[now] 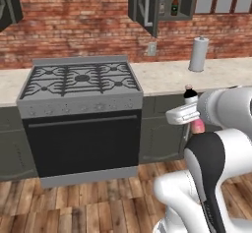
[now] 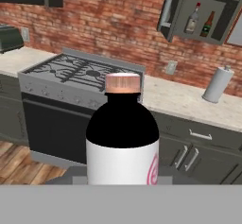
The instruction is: Sort all alcoholic drinks to one cabinet, and non-alcoholic drinks to the other.
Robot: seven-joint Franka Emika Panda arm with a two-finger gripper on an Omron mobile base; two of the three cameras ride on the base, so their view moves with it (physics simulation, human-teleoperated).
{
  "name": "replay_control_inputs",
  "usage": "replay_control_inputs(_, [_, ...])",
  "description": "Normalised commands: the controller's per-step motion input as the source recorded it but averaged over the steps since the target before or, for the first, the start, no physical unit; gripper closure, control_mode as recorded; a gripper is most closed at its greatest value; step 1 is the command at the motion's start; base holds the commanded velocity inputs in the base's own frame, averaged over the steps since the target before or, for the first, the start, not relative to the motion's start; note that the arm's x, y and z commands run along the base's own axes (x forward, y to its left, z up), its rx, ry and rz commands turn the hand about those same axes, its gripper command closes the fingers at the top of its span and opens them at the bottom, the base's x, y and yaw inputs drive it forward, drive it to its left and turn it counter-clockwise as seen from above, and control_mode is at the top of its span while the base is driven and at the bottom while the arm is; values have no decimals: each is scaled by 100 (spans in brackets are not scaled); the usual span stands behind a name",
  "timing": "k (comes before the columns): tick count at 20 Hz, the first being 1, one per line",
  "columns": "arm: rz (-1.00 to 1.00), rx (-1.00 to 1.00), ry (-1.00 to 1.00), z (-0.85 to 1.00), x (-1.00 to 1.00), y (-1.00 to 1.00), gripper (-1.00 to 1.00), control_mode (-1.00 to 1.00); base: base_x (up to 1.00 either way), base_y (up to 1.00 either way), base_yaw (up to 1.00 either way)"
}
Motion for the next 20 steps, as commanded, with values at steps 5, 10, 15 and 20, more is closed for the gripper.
replay_control_inputs(5, [0, 0, 0, 0, 0, 0, 100, 100, -10, 100, -1])
replay_control_inputs(10, [0, 0, 0, 0, 0, 0, 100, 100, 24, 99, 0])
replay_control_inputs(15, [0, 0, 0, 0, 0, 0, 100, 100, 91, 93, -1])
replay_control_inputs(20, [0, 0, 0, 0, 0, 0, 100, 100, 49, 96, 0])
